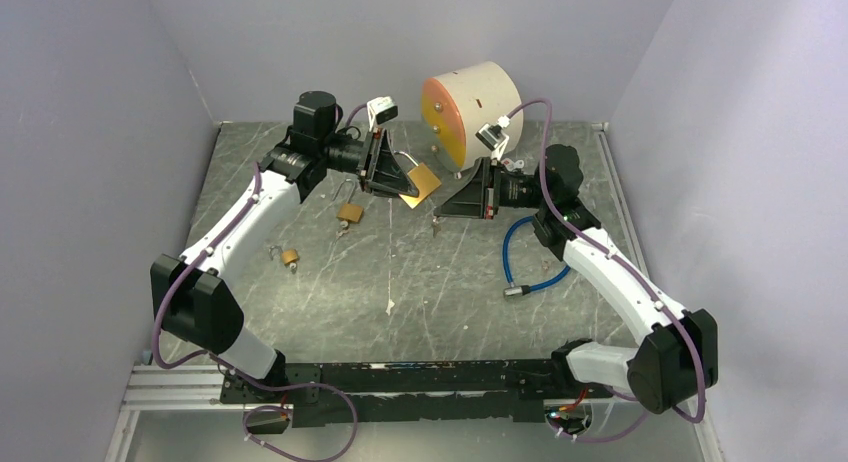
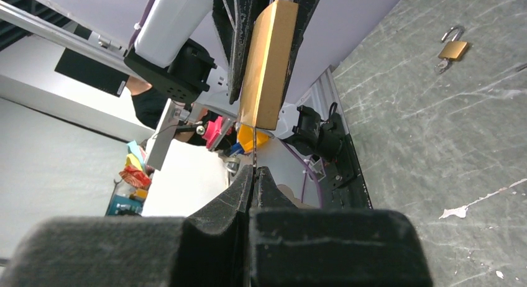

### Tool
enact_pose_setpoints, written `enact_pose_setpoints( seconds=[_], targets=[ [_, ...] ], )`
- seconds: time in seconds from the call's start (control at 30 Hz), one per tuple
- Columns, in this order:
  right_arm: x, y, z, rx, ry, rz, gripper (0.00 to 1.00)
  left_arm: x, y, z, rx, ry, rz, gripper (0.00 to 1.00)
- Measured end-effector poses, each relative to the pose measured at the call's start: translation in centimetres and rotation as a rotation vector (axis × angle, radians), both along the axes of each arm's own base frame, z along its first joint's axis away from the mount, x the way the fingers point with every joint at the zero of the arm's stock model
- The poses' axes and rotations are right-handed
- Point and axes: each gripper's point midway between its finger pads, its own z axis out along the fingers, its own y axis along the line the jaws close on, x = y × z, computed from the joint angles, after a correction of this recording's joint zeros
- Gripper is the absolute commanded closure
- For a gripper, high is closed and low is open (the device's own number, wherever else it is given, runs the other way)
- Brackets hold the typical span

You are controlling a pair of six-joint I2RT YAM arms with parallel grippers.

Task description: Unlock with the key

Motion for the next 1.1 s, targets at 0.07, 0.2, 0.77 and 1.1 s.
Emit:
enact_pose_setpoints(
  seconds=[0.07, 0.2, 0.77, 1.1],
  targets=[
    [0.0, 0.0, 0.0, 0.000, 0.001, 0.001, 1.00, 0.0, 0.0, 0.0, 0.002, 0.002, 0.003, 0.97],
    [0.0, 0.0, 0.0, 0.001, -0.001, 0.001, 1.00, 0.1, 0.0, 0.0, 0.001, 0.000, 0.006, 0.97],
    [-0.6, 0.3, -0.5, -0.068, 0.043, 0.114, 1.00, -1.4, 0.8, -1.4, 0.038, -0.080, -0.010, 0.98],
    [0.1, 0.5, -0.6, -0.120, -0.028, 0.058, 1.00, -0.5, 0.1, -1.0, 0.023, -0.033, 0.026, 0.97]
  ],
)
